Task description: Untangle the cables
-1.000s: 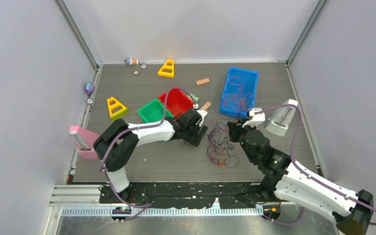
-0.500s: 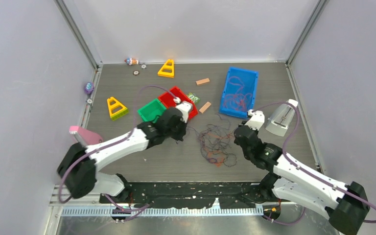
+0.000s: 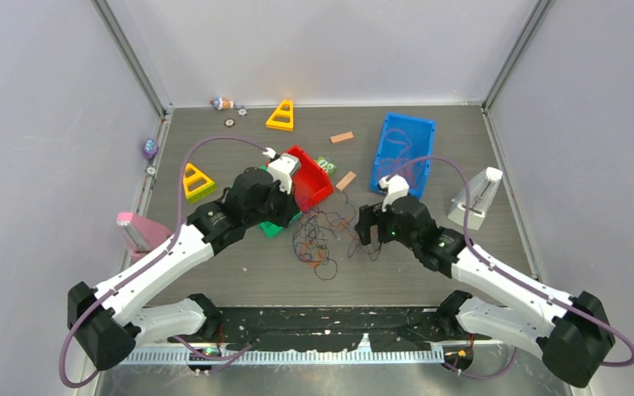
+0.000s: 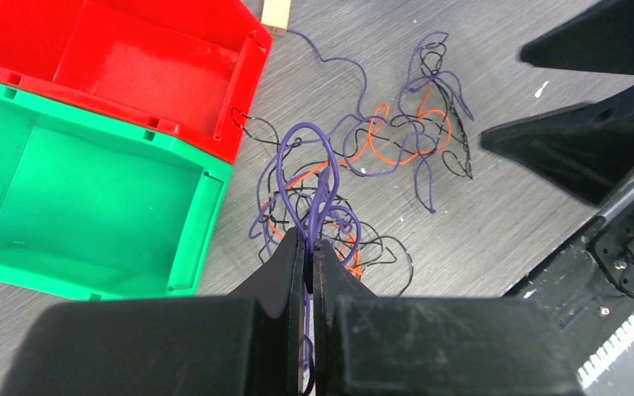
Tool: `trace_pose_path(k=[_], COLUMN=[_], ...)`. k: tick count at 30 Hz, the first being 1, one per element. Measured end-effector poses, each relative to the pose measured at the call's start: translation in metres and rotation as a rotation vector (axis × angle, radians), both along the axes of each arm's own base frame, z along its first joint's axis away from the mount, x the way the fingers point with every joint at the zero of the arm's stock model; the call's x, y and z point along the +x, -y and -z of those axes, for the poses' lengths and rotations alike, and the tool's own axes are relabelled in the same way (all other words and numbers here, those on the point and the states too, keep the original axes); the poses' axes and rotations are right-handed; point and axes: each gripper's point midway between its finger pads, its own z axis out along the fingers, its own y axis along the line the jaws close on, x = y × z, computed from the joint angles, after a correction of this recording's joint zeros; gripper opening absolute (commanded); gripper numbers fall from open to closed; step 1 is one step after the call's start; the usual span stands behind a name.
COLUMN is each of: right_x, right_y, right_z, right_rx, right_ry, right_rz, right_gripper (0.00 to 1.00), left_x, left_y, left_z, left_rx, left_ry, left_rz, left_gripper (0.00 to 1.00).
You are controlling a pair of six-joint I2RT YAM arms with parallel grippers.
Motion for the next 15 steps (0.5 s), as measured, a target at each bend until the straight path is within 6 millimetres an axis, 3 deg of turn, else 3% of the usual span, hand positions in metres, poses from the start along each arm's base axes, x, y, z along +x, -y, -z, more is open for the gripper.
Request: trace_pose_path(k=[3,9,15], right_x=[0.001,-0.014,-0.019], right_y=[-0.032,-0.092,-0.105], right_z=[-0.005,0.004,0.009], right_rx=[0.014,0.060,0.143], right_ry=[0.021,0.083,0.168], right_rz=[-0.143,-0.397,-0.458], right_gripper=[0.96,0.98,0.98], left_x=[-0.002,-0.007,-0.013], left_y=[0.002,0.009,0.007], left_z=[-0.009,-0.030,-0.039], left_rx=[-0.018,-0.058,-0.074], left_ry=[-0.001,0.008,0.016], left_rz=[0.019,0.057,0.079], left_gripper=[0.00,0.00,0.00])
